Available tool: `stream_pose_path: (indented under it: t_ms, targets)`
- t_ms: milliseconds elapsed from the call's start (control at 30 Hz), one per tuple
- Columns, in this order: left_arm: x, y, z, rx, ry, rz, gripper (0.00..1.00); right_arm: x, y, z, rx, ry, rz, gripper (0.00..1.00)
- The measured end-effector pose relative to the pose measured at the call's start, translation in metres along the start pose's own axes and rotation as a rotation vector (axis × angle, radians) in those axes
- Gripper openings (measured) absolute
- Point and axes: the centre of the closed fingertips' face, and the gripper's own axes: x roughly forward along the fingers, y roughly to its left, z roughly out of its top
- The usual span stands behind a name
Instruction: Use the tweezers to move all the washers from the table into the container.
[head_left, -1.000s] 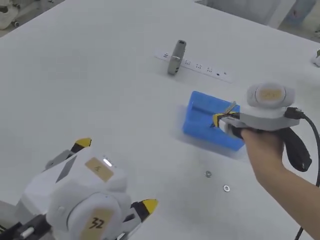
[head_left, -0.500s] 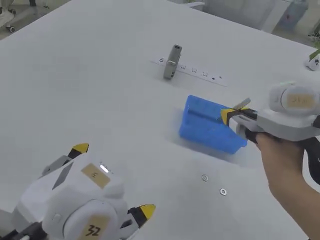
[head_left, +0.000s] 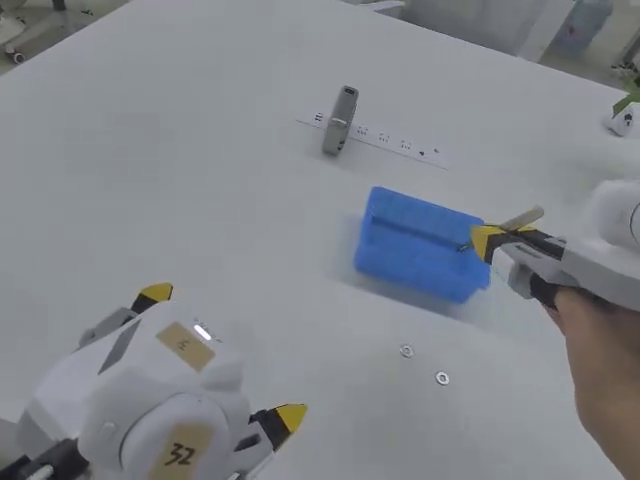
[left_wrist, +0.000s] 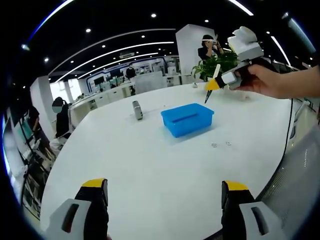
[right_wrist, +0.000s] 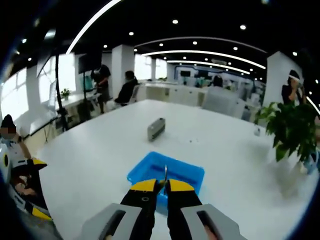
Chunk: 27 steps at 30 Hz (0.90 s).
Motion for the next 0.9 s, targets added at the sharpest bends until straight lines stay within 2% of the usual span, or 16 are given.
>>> stream_pose_path:
  t_ms: [100, 267, 567, 900]
  targets:
    - [0.0, 0.0, 0.0, 0.001, 0.001, 0.001, 0.96, -0.006, -0.003, -0.011, 0.027, 0.014, -0.013, 0.03]
    - [0.0, 0.0, 0.0, 0.002, 0.002, 0.0, 0.96, -0.015, 0.0, -0.027, 0.052, 0.036, -0.027, 0.03]
    - [0.0, 0.001, -0.001, 0.0, 0.002, 0.005, 0.96, -0.022, 0.011, -0.048, 0.051, 0.073, -0.041, 0.03]
    - [0.0, 0.001, -0.001, 0.006, 0.006, 0.004, 0.96, -0.027, 0.007, -0.057, 0.093, 0.088, -0.057, 0.03]
